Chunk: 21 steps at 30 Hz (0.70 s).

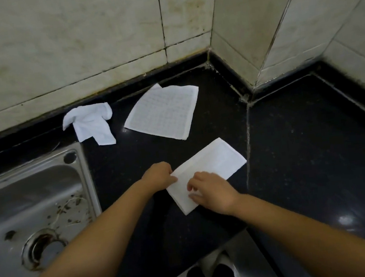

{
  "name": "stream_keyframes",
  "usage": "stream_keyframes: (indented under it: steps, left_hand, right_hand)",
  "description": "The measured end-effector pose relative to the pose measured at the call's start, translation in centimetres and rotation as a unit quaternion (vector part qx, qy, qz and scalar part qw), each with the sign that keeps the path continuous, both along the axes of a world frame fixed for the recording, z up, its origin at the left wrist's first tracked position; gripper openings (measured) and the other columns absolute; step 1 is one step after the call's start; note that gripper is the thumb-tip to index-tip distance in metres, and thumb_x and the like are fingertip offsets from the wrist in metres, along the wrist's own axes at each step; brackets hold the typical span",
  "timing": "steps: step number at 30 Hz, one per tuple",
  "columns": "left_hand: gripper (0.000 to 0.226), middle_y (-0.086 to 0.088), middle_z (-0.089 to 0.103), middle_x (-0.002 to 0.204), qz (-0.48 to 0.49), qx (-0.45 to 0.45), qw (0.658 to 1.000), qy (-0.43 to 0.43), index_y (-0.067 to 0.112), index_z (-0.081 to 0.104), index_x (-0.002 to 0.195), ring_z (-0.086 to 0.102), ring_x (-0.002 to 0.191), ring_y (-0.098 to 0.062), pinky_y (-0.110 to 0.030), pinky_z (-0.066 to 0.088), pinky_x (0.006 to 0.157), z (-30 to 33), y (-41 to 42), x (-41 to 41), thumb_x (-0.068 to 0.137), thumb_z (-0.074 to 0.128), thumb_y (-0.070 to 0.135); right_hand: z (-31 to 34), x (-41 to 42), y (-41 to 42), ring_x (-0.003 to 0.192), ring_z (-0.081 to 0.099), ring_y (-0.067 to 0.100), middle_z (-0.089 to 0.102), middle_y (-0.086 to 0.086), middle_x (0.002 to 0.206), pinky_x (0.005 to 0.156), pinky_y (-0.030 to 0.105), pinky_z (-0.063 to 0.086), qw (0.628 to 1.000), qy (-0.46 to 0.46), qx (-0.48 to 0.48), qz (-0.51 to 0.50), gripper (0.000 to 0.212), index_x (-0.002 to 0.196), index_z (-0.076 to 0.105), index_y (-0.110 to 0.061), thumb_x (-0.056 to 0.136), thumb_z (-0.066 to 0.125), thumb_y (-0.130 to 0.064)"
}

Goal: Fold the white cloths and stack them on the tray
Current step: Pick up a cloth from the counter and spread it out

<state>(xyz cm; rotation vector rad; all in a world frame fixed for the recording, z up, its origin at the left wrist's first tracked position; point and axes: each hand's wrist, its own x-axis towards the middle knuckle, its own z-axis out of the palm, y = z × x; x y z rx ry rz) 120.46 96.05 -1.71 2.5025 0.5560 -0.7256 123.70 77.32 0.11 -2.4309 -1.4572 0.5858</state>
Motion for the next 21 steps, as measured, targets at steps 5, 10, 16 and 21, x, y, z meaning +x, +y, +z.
stream_keyframes:
  steps: [5, 10, 16, 21]
  left_hand:
    - [0.025, 0.004, 0.051, 0.077, 0.097, -0.060, 0.992, -0.057, 0.023, 0.043, 0.070, 0.050, 0.070, -0.011, -0.025, 0.040, 0.062, -0.5, -0.4, -3.5, 0.087, 0.062, 0.025]
    - [0.012, -0.001, 0.055, 0.086, 0.163, -0.122, 0.975, -0.086, 0.016, 0.050, 0.096, 0.053, 0.064, -0.011, -0.023, 0.046, 0.059, -0.2, -0.4, -4.7, 0.089, 0.060, 0.019]
    - [0.019, -0.003, 0.059, 0.077, 0.266, -0.258, 0.922, -0.117, 0.018, 0.063, 0.108, 0.051, 0.055, -0.011, -0.016, 0.041, 0.046, 0.7, -0.9, -4.1, 0.094, 0.052, 0.012]
    - [0.015, -0.008, 0.062, 0.076, 0.370, -0.376, 0.845, -0.088, 0.009, 0.066, 0.084, 0.056, 0.060, -0.013, -0.020, 0.048, 0.056, 2.9, -1.9, -0.1, 0.092, 0.054, 0.011]
  right_hand:
    - [-2.1, -5.1, -0.5, 0.105, 0.052, 0.032, 0.053, 0.015, 0.118, 0.086, 0.041, 0.042, 0.995, -0.061, -0.041, 0.059, 0.042, 0.118, 0.052, -0.006, 0.089, 0.059, -0.035]
    - [-2.5, -5.4, -0.5, 0.102, 0.052, 0.036, 0.052, 0.019, 0.113, 0.084, 0.043, 0.043, 0.997, -0.063, -0.033, 0.021, 0.022, 0.109, 0.056, 0.000, 0.092, 0.049, -0.012]
    - [-1.0, -4.5, -0.8, 0.096, 0.055, 0.024, 0.057, 0.012, 0.107, 0.082, 0.033, 0.044, 0.990, 0.059, 0.008, -0.125, 0.021, 0.103, 0.057, -0.003, 0.096, 0.044, -0.018]
    - [0.6, -1.0, -2.3, 0.076, 0.059, 0.023, 0.062, 0.009, 0.083, 0.067, 0.035, 0.046, 0.943, 0.115, 0.075, -0.302, 0.019, 0.084, 0.058, -0.005, 0.091, 0.050, -0.020]
